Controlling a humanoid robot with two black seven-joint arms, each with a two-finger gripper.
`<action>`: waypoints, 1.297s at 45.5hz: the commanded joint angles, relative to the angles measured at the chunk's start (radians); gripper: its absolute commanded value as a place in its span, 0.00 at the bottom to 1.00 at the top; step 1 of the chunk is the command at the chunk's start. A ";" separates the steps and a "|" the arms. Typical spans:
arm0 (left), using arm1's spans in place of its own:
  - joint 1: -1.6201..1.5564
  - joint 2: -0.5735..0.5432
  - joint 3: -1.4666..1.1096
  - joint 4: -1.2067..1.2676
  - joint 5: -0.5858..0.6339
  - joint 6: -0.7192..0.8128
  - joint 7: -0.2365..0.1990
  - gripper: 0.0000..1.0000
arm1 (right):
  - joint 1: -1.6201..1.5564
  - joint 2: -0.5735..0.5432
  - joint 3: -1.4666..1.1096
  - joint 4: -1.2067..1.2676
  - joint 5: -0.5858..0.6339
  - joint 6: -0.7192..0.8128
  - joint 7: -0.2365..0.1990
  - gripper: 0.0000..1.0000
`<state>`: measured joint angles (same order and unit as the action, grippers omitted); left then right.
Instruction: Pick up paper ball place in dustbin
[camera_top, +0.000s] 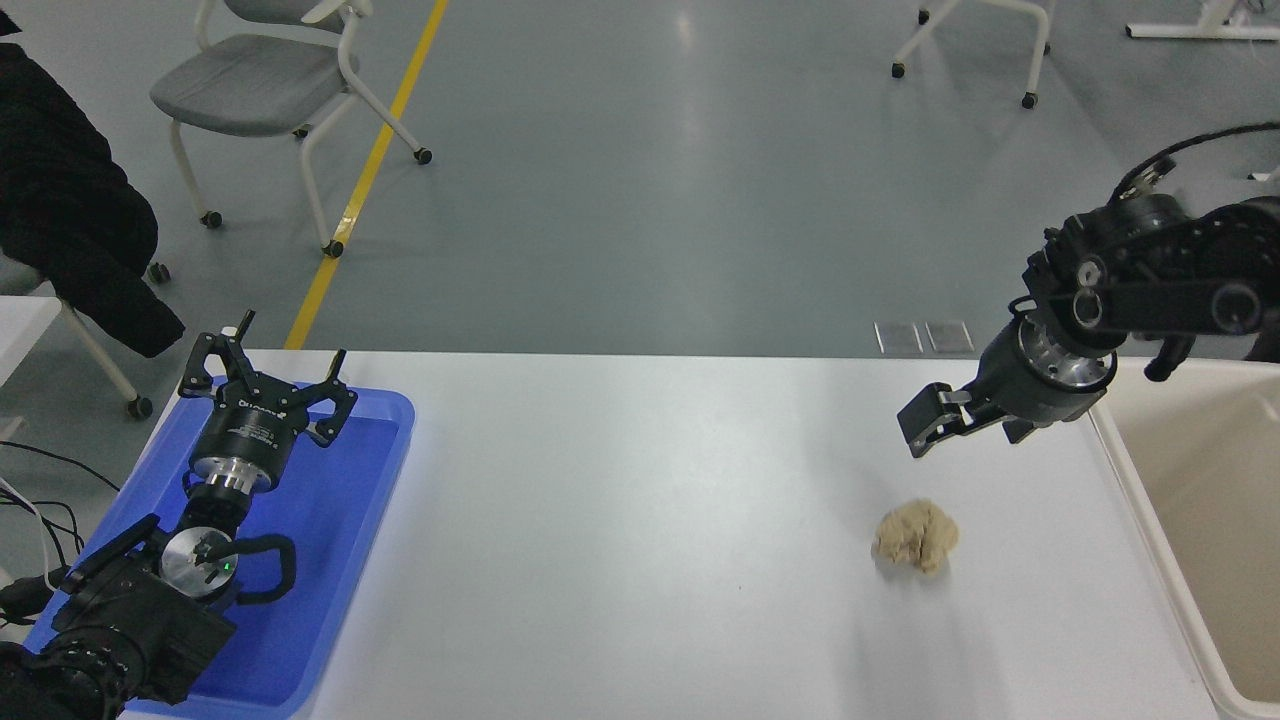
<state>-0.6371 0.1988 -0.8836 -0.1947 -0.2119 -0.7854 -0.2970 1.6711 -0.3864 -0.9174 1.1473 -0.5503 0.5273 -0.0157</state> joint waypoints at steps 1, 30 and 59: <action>-0.001 -0.001 0.000 -0.003 0.000 0.000 0.001 1.00 | -0.272 0.007 0.155 -0.149 -0.091 -0.047 -0.001 1.00; -0.003 -0.002 0.000 -0.003 0.000 0.000 0.001 1.00 | -0.522 0.149 0.190 -0.359 -0.146 -0.289 -0.027 1.00; -0.003 -0.002 0.000 0.000 0.000 0.000 0.001 1.00 | -0.531 0.164 0.190 -0.393 -0.155 -0.322 -0.023 0.00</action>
<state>-0.6396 0.1963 -0.8836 -0.1961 -0.2117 -0.7854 -0.2960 1.1088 -0.2262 -0.7274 0.7486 -0.7044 0.2036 -0.0401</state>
